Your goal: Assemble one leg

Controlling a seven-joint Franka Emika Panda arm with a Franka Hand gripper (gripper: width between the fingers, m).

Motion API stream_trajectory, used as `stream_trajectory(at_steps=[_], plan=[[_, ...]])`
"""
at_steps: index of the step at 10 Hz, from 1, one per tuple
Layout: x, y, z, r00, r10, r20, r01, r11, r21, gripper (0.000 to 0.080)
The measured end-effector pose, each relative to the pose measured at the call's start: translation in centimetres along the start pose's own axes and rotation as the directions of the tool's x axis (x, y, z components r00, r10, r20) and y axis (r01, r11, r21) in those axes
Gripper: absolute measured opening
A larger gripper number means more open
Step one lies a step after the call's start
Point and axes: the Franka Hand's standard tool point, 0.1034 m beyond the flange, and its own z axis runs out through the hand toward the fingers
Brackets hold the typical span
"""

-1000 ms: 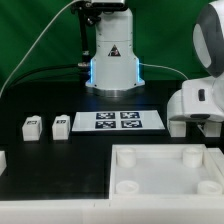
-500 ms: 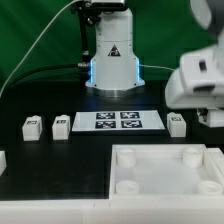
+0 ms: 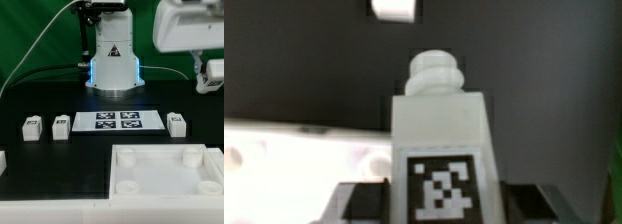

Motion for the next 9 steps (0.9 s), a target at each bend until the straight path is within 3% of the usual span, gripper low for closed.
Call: stream_trajectory(at_steps=[2,3,4,5,7,9], plan=[[0.7,0.2,-0.1,0.987,-0.014,-0.16,0.016,1.0,0.014,0.0294],[2.4,2.1,-1.5,0.968,-0.061,-0.245,0.064,0.998,0.005,0.0294],[5.2,4.0,-3.7,0.939,-0.06,-0.337,0.064,0.998,0.0,0.0294],[7.4,4.6,-4.5,0.896,-0.062,-0.44,0.068,0.998,-0.003,0.0294],[9.9,4.5,-5.6,0.791,-0.05,-0.609,0.065,0.998,0.001,0.0294],[9.2,4.6,-4.8,0.768,-0.05,-0.639,0.065,0.998,0.0,0.0294]])
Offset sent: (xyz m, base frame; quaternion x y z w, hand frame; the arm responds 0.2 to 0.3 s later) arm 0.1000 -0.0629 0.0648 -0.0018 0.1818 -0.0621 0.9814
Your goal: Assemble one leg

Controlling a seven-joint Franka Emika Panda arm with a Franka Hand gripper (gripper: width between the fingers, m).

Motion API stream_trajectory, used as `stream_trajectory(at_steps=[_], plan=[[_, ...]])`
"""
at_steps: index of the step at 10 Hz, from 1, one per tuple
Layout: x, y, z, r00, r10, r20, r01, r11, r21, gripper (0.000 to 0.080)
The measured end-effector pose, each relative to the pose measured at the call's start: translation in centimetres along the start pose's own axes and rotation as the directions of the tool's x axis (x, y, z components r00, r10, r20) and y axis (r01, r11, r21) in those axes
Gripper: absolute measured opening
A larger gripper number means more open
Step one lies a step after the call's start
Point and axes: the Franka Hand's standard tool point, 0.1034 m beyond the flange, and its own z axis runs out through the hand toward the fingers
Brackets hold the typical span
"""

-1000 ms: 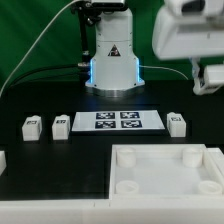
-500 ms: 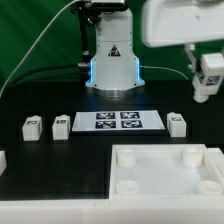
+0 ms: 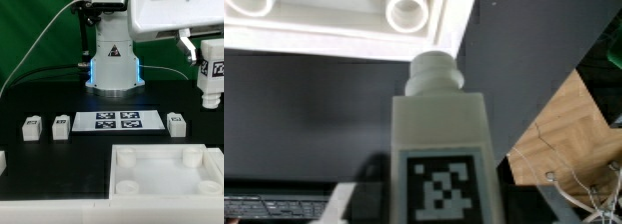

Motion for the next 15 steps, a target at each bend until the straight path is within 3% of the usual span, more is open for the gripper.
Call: stream_trajectory(at_steps=[6,7,10,15], plan=[[0.1,0.1,0.1,1.0,-0.005,-0.001,0.005,1.0,-0.001,0.0294],[0.7,0.9,0.3,1.0,-0.029,-0.007,0.029,1.0,-0.008,0.0294],[2.3,2.9,2.8,0.999,-0.052,-0.015,0.052,0.998,-0.022,0.0294],[-0.8,1.8,7.1,0.999,-0.036,-0.001,0.036,0.999,0.0,0.0294]])
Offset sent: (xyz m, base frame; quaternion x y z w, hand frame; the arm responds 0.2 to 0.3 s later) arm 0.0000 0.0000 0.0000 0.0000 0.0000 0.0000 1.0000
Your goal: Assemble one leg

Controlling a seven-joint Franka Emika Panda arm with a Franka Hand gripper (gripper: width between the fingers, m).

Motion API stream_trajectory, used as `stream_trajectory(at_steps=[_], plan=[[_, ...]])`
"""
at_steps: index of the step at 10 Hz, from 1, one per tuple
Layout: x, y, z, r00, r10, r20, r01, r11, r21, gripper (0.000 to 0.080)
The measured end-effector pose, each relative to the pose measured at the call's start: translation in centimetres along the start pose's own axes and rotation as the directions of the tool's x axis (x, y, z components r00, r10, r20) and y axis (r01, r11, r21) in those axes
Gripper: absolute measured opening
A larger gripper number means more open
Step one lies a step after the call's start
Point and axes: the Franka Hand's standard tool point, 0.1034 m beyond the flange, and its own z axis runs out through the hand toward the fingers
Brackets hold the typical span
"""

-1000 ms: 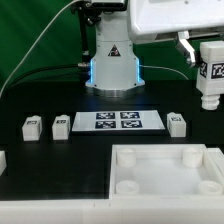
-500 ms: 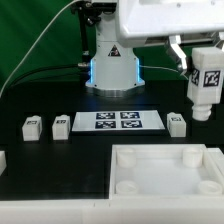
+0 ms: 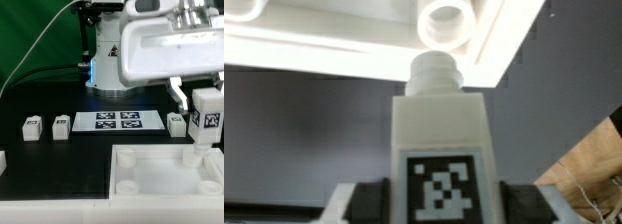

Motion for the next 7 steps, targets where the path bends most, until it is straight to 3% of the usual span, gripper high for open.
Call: stream_trajectory(at_steps=[4,7], plan=[[-0.8,-0.8,2.4,1.0,0.003,-0.029,-0.003,1.0,0.011,0.0294],[-1.3,-0.2,2.9,1.0,0.002,-0.02,-0.002,1.0,0.006,0.0294]])
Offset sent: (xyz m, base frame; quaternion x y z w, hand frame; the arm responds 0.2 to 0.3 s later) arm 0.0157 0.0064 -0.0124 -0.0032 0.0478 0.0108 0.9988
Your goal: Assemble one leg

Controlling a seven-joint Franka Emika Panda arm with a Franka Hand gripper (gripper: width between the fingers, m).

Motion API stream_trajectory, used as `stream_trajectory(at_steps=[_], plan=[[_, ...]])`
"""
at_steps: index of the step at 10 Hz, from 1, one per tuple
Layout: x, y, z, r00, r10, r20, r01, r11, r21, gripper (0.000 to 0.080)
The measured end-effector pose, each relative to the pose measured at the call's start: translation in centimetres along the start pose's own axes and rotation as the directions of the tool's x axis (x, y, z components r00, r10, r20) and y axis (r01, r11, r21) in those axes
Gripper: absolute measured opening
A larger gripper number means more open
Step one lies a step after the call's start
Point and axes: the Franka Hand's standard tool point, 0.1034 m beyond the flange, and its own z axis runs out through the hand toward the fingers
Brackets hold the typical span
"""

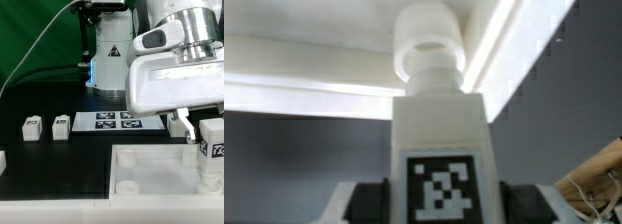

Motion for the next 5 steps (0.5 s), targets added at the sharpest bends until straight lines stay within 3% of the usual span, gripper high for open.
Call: stream_trajectory(at_steps=[5], plan=[[-0.38,-0.02,0.76,1.0,0.003,0.008,-0.003,1.0,0.002,0.0294]])
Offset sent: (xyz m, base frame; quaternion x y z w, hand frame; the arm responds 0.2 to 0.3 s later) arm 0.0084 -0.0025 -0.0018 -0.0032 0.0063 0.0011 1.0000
